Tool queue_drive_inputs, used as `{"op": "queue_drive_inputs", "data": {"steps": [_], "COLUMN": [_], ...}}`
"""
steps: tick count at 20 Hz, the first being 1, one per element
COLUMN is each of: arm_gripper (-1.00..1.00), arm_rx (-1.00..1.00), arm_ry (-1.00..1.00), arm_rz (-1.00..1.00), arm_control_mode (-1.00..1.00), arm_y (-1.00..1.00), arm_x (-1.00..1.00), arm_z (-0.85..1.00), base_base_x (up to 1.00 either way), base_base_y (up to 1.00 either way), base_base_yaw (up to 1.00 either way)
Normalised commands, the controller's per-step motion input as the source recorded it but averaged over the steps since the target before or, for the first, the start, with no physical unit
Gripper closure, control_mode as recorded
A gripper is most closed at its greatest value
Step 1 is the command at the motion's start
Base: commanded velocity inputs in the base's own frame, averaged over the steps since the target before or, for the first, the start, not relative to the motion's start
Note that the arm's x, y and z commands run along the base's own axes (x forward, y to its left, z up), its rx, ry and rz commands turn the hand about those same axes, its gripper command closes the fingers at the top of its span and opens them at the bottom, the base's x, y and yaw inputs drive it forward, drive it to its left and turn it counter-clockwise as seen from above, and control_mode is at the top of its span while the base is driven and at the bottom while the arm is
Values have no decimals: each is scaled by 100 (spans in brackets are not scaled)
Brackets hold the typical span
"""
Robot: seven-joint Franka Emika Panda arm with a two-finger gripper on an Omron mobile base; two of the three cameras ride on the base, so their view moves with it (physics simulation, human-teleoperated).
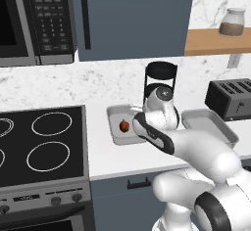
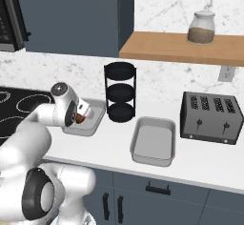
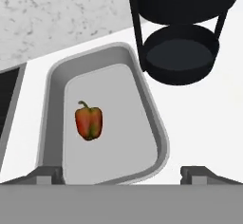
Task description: Place one bell pepper and one chicken drumstick in each tupperware on the nearby counter, to pack two identical lunches.
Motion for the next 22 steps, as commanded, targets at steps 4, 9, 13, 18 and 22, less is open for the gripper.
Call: {"op": "queue_drive_inputs", "data": {"steps": [4,9,13,18,22], "arm_gripper": [-100,-100,-100,-100,-100], "arm_rx": [-3,-2,-2,-1,0], "arm_ry": [-6,-2,0,0,5], "arm_rz": [0,0,2,3,6], "arm_control_mode": [-100,-100,-100,-100,-100], "arm_y": [-23,-20,-16,-10,-8], "arm_x": [-99,-91,-79,-60,-21], "arm_z": [96,96,97,70,60], "base_base_x": [0,0,0,0,0], "base_base_y": [0,0,0,0,0], "base_base_yaw": [0,0,0,0,0]}}
